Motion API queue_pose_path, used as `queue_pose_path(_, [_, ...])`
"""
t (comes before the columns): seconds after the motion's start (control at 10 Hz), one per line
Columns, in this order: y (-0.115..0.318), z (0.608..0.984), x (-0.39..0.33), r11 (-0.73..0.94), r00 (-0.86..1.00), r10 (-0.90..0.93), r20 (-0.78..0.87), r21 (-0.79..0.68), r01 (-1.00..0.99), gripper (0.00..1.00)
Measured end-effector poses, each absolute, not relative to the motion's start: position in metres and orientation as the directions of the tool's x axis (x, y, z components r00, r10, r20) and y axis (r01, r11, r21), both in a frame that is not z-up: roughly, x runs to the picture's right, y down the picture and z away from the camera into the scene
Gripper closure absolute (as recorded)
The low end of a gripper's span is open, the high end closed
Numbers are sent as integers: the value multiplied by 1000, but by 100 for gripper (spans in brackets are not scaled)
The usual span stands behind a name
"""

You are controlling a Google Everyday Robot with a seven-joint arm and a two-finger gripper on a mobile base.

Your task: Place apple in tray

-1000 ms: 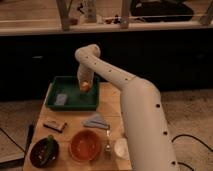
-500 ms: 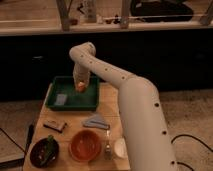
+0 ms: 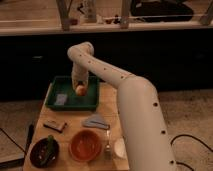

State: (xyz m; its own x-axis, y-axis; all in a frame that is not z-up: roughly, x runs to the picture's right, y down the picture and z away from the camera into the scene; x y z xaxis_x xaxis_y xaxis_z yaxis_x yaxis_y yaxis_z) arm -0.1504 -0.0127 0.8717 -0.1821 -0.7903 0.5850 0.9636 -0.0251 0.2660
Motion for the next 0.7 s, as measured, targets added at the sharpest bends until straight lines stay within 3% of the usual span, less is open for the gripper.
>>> queue_pose_path(0.7, [-14, 872, -147, -36, -191, -776, 601, 261, 965, 20])
